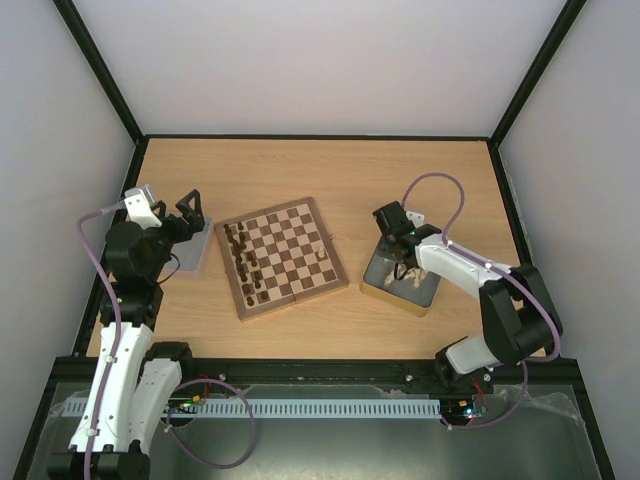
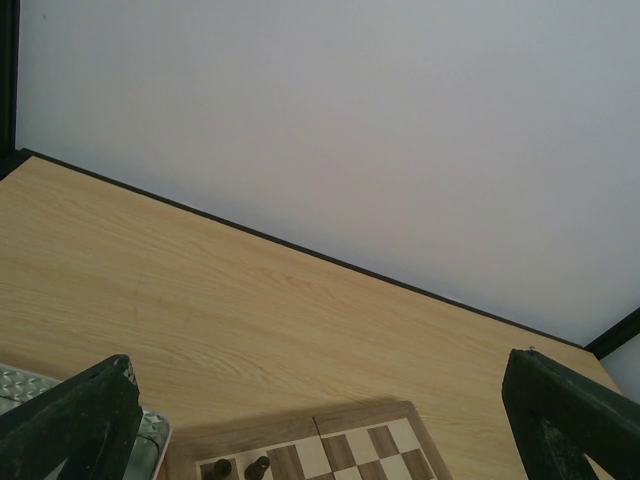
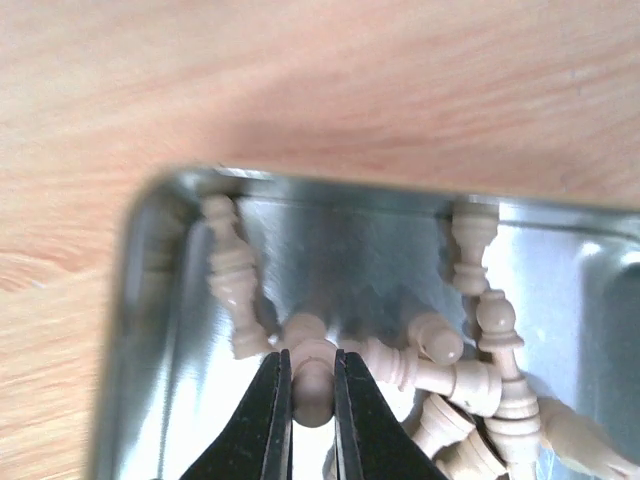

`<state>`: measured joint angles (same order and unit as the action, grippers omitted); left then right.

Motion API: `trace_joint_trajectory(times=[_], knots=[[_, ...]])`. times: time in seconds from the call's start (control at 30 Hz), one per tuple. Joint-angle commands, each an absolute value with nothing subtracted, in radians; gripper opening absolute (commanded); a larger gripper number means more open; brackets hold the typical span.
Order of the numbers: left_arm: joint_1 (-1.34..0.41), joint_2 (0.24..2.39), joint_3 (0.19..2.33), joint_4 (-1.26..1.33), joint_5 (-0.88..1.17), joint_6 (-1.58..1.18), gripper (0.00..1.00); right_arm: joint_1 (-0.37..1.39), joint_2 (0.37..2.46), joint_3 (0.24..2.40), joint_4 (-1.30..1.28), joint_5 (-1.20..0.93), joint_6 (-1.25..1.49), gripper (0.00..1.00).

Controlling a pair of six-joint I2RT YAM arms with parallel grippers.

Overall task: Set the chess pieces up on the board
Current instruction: Pick up the chess piece from the storage box, then place the chess piece on the chessboard.

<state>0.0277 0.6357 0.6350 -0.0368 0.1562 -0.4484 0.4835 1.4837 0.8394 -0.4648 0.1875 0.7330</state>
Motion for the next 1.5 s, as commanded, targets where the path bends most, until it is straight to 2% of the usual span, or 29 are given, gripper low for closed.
trace_joint_trajectory(times=[0.0, 0.17, 0.43, 0.53, 0.93, 1.27, 1.47], knots=[[0.031, 0.635, 0.649, -0.023, 0.156, -0.440, 1.00, 0.479, 1.412, 0.902, -0.486, 0.211, 0.693, 0.04], [0.031, 0.636, 0.650, -0.023, 0.159, -0.440, 1.00, 0.479, 1.392, 0.934, -0.471, 0.082, 0.642, 0.04], [0.031, 0.633, 0.648, -0.024, 0.160, -0.442, 1.00, 0.482, 1.418, 1.011, -0.414, -0.285, 0.569, 0.04], [0.031, 0.633, 0.648, -0.023, 0.160, -0.442, 1.00, 0.503, 1.451, 1.043, -0.397, -0.342, 0.569, 0.04], [0.031, 0.631, 0.647, -0.025, 0.160, -0.442, 1.00, 0.752, 1.639, 1.212, -0.408, -0.105, 0.556, 0.04], [0.031, 0.629, 0.650, -0.020, 0.155, -0.440, 1.00, 0.778, 1.991, 1.555, -0.453, 0.045, 0.527, 0.04], [0.031, 0.630, 0.649, -0.021, 0.155, -0.440, 1.00, 0.778, 2.121, 1.669, -0.432, 0.064, 0.509, 0.04]])
